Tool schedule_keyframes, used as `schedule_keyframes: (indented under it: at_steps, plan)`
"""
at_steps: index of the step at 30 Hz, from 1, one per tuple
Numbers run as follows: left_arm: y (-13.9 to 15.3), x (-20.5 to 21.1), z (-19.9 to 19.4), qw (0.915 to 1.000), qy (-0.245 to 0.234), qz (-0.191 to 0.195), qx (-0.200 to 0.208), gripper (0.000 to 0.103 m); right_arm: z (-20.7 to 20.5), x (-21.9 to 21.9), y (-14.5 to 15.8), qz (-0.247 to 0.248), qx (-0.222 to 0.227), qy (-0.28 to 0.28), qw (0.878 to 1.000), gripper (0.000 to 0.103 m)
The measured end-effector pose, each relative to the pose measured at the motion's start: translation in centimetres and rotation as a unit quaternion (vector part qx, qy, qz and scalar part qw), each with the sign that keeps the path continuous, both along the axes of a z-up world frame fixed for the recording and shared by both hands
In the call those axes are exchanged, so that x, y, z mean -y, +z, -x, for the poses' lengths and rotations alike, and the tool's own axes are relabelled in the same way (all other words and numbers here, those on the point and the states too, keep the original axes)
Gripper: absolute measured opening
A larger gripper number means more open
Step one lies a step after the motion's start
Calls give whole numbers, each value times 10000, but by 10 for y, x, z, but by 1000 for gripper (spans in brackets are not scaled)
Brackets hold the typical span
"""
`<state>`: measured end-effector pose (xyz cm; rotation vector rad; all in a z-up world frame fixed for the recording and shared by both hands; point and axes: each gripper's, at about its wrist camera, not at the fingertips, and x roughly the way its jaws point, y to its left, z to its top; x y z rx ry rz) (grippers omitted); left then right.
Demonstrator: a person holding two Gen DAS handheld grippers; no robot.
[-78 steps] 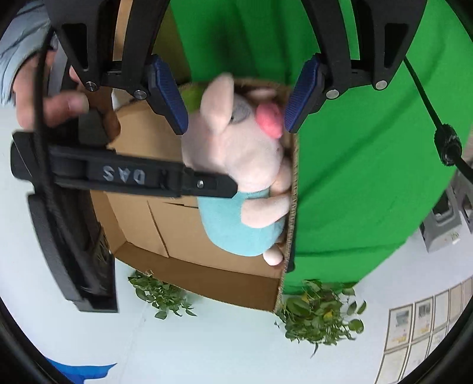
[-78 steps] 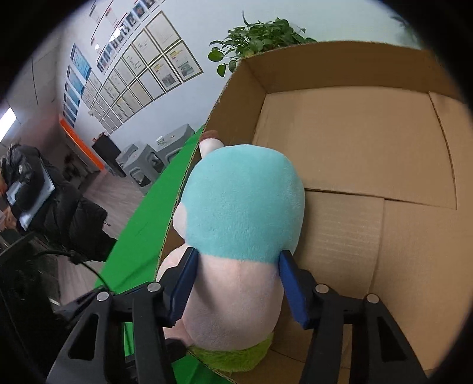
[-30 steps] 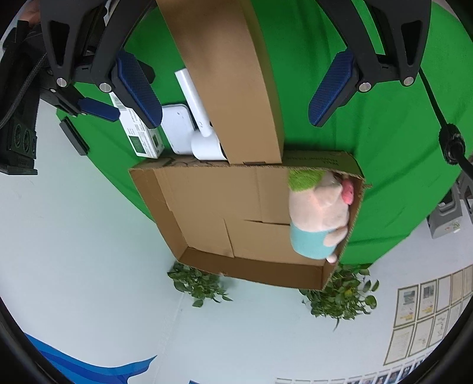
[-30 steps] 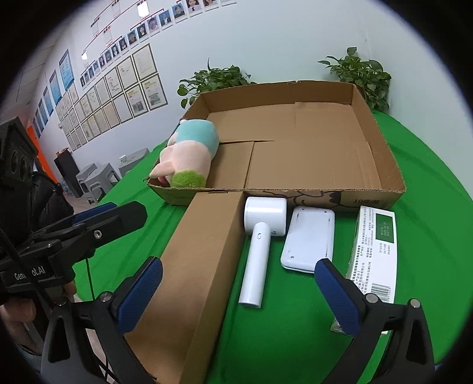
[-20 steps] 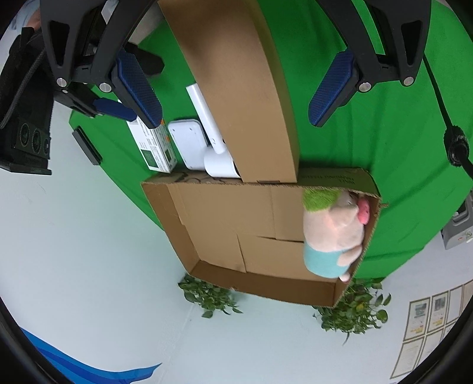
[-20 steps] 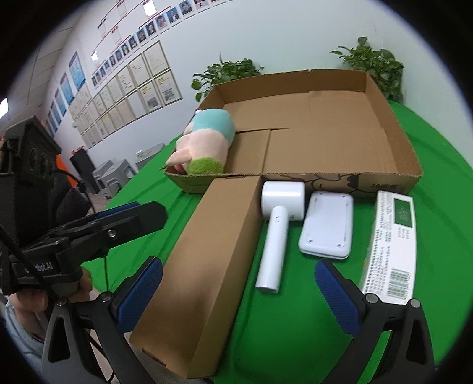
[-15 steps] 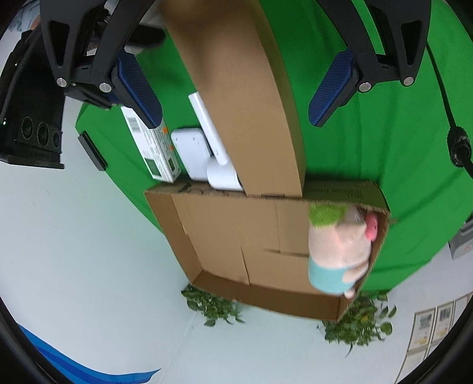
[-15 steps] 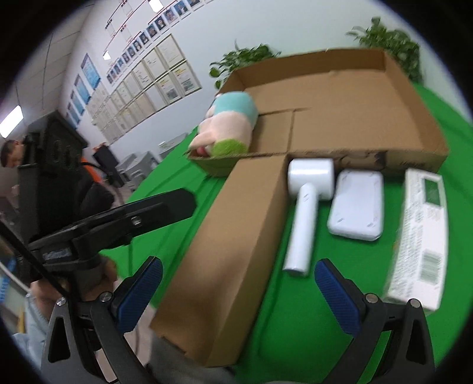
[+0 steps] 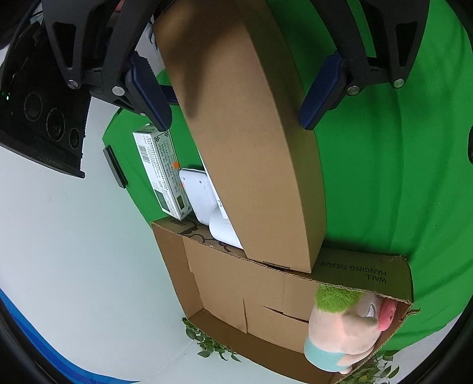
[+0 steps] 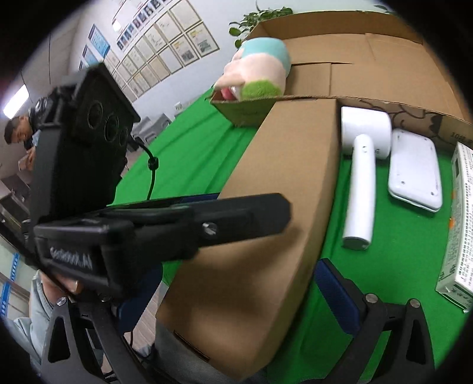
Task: Organize objects
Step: 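Grasp the long cardboard box with the left tool and lift it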
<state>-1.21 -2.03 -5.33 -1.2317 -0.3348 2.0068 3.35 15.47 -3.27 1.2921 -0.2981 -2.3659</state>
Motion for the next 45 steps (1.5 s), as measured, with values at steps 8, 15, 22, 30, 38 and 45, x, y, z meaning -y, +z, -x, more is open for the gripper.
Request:
schedule_keyframes:
  at_steps: [8, 15, 22, 30, 38, 45]
  plan:
    - [-5, 13, -5, 9998, 176, -12, 44, 57, -9, 18, -3, -708, -128, -3, 9974, 100]
    - [-2, 18, -14, 9999, 158, -41, -1, 56, -10, 17, -2, -703, -144, -105, 9974, 99]
    - [4, 18, -25, 9996, 219, 26, -199, 56, -18, 20, 0, -643, -269, -199, 9974, 97]
    - [42, 20, -35, 9970, 251, 14, -727, 56, -20, 18, 24, -714, -704, -246, 9947, 97]
    - [105, 9, -24, 9881, 295, -12, -1510, 56, -6, 11, 66, -821, -1466, -507, 9845, 95]
    - [162, -19, 0, 9762, 216, 72, -2156, 56, 18, -4, 101, -896, -2062, -656, 9722, 94]
